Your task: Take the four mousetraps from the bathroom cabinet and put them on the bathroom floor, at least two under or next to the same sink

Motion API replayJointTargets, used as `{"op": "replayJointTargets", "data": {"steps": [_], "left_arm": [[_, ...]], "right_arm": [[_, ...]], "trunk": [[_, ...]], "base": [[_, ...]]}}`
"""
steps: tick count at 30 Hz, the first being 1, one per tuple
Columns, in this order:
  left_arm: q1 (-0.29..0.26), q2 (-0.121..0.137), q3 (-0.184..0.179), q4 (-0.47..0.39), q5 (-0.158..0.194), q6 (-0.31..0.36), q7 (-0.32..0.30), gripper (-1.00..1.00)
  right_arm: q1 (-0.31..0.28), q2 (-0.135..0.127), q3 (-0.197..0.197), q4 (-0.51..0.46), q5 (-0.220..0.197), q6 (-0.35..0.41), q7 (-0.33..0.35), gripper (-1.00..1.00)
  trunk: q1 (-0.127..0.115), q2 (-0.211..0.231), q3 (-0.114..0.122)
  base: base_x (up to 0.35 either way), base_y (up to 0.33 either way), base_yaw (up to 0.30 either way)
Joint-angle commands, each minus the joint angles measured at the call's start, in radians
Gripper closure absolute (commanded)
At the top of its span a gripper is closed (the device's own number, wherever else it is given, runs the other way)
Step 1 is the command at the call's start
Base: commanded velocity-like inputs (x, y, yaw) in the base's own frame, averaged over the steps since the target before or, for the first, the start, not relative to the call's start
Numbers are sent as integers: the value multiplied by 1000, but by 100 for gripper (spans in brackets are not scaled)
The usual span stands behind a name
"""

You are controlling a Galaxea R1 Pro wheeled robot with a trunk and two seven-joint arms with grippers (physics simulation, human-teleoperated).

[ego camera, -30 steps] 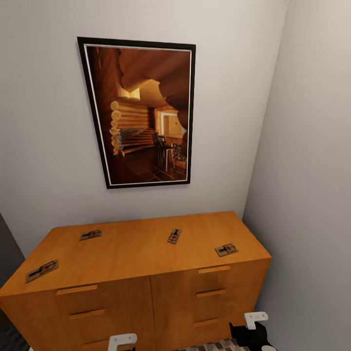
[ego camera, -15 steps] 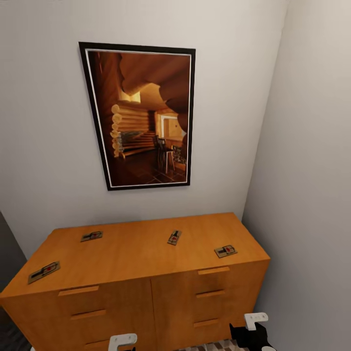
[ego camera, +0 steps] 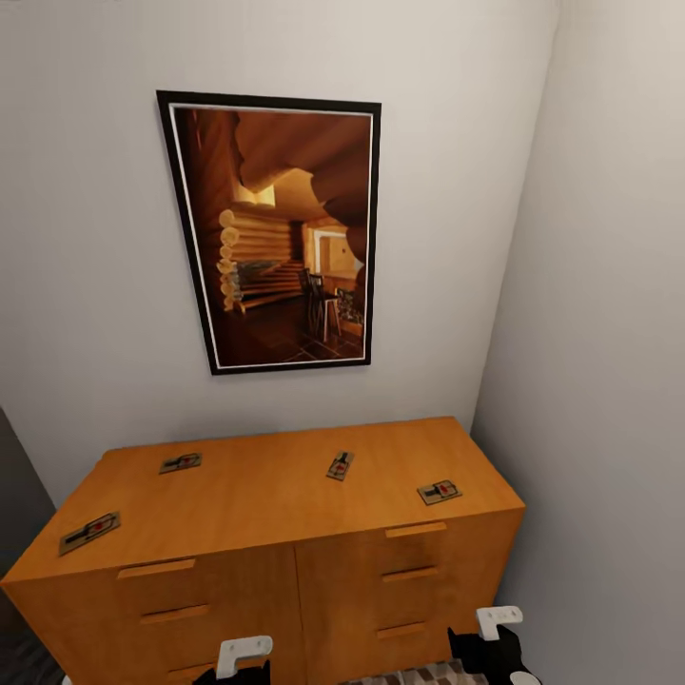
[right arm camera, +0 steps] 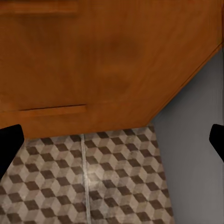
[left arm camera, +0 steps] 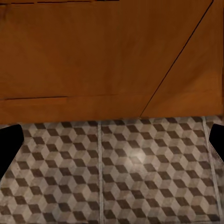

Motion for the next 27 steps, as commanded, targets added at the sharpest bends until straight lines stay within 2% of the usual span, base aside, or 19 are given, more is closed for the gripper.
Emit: {"op": "replayJointTargets", "data": {"steps": [1,5,11,17,24,27], "left_arm": [[0,-2,-1,-11,-1,7,4,-100],[0,-13,-2,-64,-3,45,9,-100],[0,-24,-18,-146,-22,137,11,-100],[0,-30,-46,-210,-30,175,12,-100],[-1,-30,-65,-237,-33,219,12,-100],[0,-30,-69,-252,-33,239,12,-100]], "right_arm": [[-1,0,0,-6,6,-2,-3,-100],[-1,1,0,-44,8,-1,-4,-100],[-1,2,0,-100,9,31,-4,-100],[-1,3,1,-153,8,81,-3,-100],[-1,4,2,-178,8,96,-2,-100],[-1,4,2,-183,8,98,-2,-100]], "trunk": [[-4,6,1],[-19,34,14],[-42,76,33],[-65,118,51],[-92,167,73],[-92,167,73]], "base": [[0,0,0],[0,0,0],[0,0,0],[0,0,0],[0,0,0],[0,0,0]]}}
